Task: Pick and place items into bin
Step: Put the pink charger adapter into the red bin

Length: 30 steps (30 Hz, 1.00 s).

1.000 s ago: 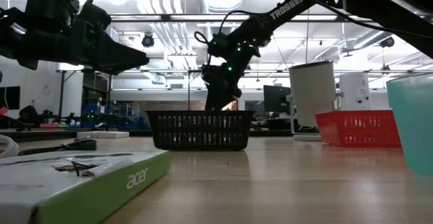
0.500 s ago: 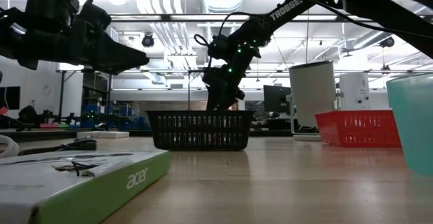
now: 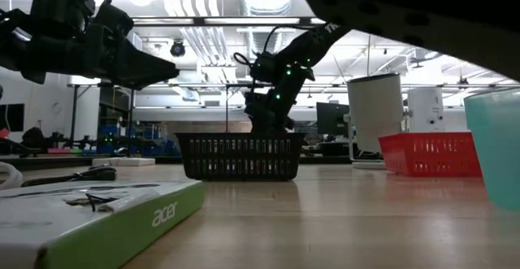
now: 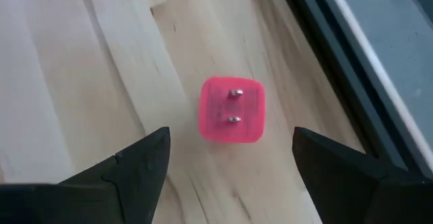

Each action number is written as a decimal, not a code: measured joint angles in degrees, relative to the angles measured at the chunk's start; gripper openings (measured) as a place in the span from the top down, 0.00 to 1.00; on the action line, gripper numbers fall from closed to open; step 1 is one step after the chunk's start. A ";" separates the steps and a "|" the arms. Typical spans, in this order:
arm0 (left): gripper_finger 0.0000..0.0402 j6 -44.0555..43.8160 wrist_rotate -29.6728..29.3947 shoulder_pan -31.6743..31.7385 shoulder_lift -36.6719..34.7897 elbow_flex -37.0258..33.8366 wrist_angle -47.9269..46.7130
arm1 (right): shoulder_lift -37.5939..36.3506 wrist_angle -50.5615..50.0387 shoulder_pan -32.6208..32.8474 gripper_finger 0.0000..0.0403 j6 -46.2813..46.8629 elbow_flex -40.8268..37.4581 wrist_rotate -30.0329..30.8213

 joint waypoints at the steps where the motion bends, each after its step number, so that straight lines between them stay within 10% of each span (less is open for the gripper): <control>1: 0.52 0.00 0.01 -0.01 0.00 0.00 -0.02 | 0.02 0.37 -0.01 0.27 -0.09 -0.19 0.00; 15: 0.52 0.00 0.00 -0.01 0.01 -0.01 0.00 | -0.01 2.20 -0.04 0.27 -4.08 -1.07 -0.66; 30: 0.52 0.00 0.01 -0.01 0.01 -0.02 0.00 | -0.01 0.80 -0.27 0.31 -28.63 -1.07 -0.87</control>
